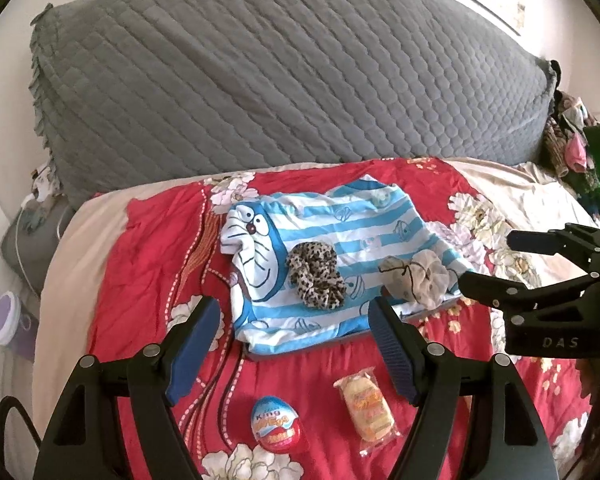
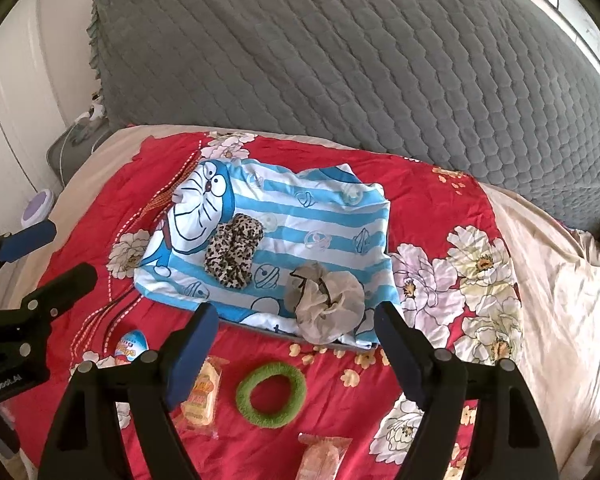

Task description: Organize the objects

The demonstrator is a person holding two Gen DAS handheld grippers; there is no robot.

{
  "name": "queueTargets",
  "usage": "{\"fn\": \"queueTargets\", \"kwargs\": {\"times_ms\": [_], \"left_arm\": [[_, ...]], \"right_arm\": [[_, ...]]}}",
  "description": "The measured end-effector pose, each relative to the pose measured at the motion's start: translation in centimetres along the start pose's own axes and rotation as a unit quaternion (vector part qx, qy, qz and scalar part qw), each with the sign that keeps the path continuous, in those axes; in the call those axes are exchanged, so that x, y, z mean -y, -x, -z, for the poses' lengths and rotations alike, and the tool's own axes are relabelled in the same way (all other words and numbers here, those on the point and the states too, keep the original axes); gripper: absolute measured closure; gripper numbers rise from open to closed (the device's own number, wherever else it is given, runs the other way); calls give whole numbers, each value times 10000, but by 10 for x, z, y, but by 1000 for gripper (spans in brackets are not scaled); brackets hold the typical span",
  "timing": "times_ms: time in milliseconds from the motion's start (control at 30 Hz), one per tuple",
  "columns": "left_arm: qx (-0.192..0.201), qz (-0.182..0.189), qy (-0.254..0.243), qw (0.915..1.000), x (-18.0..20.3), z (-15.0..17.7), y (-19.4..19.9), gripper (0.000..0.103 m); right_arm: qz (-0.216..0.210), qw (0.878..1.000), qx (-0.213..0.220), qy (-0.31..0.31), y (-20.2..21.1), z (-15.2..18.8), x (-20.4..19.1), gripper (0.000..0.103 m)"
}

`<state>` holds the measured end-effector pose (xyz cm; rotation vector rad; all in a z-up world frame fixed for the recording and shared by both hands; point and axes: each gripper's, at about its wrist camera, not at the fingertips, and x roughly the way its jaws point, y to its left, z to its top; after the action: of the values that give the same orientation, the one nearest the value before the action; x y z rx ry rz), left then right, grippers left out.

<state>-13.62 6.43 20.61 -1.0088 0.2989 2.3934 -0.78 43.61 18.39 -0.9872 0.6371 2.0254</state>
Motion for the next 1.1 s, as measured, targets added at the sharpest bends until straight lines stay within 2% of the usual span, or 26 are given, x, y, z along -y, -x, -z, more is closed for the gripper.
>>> {"fn": "queueTargets", "kwargs": {"times_ms": [167, 567, 833, 1100], "left_arm": [[-90, 7, 96, 9999, -6, 12, 4, 25], [-272, 96, -239, 9993, -4, 43, 10, 25], [-266, 58, -300, 9992, -3, 60, 9, 25], [-419, 38, -361, 9985, 4, 82, 1, 25]], "right_arm": [[-30, 10000, -76, 2, 2, 9, -3, 17], [-54, 9999, -147, 5, 6, 30, -2, 15], [-210, 9990, -216, -332, 11, 66, 11, 15], [67, 9997, -104, -223, 16, 98, 21, 15]]}}
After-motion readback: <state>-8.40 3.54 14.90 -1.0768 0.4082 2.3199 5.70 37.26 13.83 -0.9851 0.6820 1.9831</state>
